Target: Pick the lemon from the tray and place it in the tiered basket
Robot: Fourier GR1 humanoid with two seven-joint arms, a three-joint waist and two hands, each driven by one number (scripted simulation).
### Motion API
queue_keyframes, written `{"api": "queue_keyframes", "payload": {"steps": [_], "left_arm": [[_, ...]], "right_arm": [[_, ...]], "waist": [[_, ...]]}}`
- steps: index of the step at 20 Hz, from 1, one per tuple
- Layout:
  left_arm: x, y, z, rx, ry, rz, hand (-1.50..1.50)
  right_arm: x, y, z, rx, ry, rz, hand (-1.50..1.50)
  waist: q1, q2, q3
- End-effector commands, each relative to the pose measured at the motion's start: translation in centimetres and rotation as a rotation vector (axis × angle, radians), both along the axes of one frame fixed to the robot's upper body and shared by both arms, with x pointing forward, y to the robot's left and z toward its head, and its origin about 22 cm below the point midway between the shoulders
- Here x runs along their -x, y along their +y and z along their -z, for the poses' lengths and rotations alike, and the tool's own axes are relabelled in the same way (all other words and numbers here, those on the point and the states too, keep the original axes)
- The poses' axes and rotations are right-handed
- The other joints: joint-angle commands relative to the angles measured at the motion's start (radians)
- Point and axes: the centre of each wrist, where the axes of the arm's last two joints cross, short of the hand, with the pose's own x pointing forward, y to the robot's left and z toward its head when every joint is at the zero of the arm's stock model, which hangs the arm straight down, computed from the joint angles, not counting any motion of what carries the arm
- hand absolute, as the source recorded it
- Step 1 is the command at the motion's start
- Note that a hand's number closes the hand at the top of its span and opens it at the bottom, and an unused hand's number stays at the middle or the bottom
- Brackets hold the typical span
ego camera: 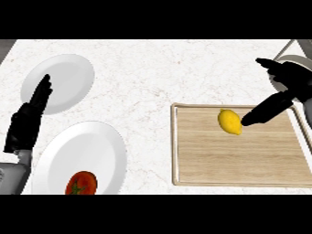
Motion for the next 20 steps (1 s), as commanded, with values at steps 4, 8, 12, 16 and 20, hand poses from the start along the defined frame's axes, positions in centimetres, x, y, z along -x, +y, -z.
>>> {"api": "queue_keyframes", "payload": {"steps": [4,8,12,16,20], "left_arm": [[1.7,-0.4,0.4,-0.012,0.008,-0.007,0.00],[1.4,-1.0,0.8,-0.008,0.007,0.007,0.00],[-0.2,0.2,1.7,0.003,0.003,-0.008,0.00],[1.1,1.1,-0.7,-0.012,-0.001,-0.010,0.00],[1.5,-0.3,2.0,-0.016,0.015,-0.018,0.00]], "right_arm": [[-1.2,2.1,0.5,0.104,0.140,0.025,-1.50],[-0.4,2.8,3.0,0.117,0.165,0.007,-1.50],[0.7,2.9,3.5,0.117,0.150,-0.006,-1.50],[0.1,3.2,4.0,0.205,0.158,-0.035,-1.50],[1.1,4.7,4.4,0.243,0.127,-0.018,-1.50]], "waist": [[-0.004,-0.003,0.000],[-0.011,-0.002,0.000],[-0.018,-0.002,0.000],[-0.006,-0.003,0.001],[-0.012,-0.003,0.000]]}}
